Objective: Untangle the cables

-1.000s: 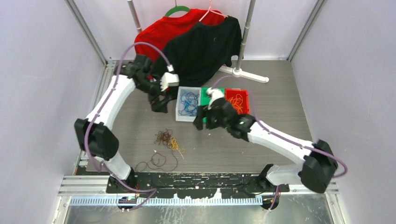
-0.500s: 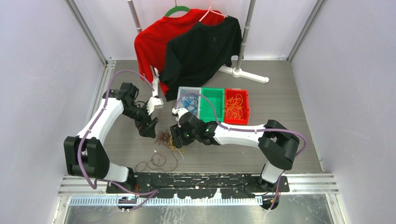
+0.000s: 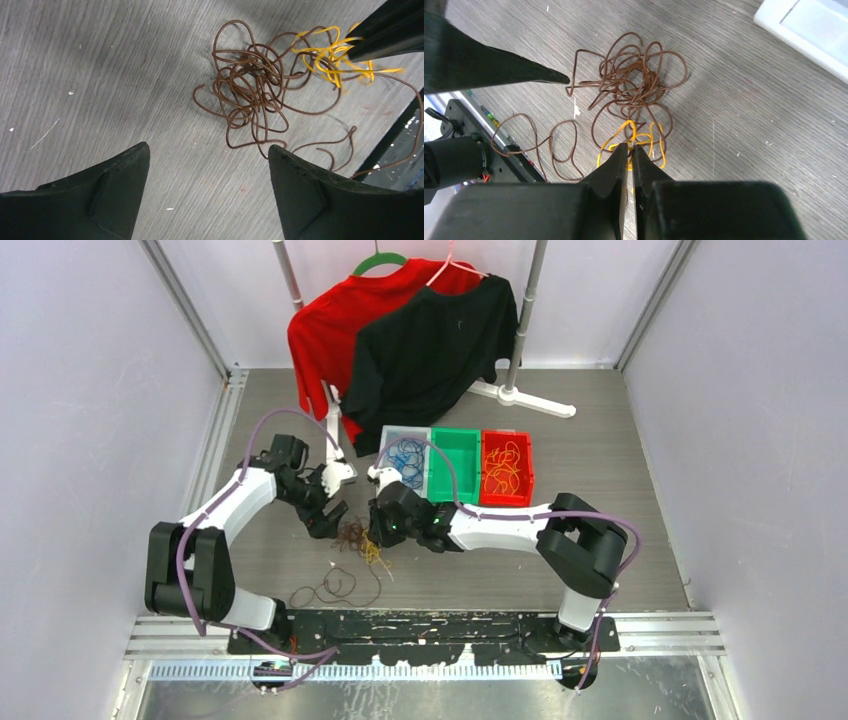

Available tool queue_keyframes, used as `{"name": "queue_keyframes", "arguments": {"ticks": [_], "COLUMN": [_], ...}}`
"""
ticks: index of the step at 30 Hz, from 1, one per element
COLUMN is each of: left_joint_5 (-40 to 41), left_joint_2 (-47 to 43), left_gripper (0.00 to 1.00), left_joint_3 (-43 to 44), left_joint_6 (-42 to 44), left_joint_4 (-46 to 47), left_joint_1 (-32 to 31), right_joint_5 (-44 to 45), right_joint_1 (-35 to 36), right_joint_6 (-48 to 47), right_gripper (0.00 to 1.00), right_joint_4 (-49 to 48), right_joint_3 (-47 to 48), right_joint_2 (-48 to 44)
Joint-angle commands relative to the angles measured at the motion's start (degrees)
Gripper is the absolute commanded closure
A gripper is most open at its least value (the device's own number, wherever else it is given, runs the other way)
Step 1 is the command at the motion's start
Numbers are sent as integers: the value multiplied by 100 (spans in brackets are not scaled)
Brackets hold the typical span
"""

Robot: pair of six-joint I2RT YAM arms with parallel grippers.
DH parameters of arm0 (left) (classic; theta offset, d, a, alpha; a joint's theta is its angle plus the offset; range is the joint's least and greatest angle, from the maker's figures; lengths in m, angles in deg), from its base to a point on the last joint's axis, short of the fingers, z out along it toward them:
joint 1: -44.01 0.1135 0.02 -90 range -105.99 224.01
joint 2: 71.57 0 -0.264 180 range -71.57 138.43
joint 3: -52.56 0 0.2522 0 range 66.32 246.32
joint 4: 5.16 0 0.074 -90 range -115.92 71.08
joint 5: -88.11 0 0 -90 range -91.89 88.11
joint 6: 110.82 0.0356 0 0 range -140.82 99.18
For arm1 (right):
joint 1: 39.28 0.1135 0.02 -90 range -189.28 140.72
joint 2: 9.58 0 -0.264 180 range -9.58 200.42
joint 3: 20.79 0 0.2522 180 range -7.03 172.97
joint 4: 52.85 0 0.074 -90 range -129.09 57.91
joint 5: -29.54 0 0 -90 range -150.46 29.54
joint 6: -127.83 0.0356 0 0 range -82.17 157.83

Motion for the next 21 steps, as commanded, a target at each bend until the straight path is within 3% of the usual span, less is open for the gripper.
{"name": "queue_keyframes", "arguments": {"ticks": [1, 6, 12, 21], "left_joint_5": [309, 659, 1320, 1796], "left_joint_2": [118, 188, 314, 96], "left_gripper": [16, 32, 58, 60], "left_joint_3": [-159, -439, -573, -723], "left_joint_6": [-164, -362, -431, -212], "left_joint_4": [849, 1519, 2312, 2607], "left_joint_1": [-227, -528, -616, -590], "right_joint_5": [501, 851, 1049, 552], "right_joint_1": [2, -55, -100, -316], "right_joint_6": [152, 117, 122, 143], "right_gripper": [89, 94, 95, 95], "right_joint_4": [-226, -95, 5, 167], "right_joint_3": [-169, -452, -751, -1033], "right_joint_2": [-492, -919, -1357, -2114]}}
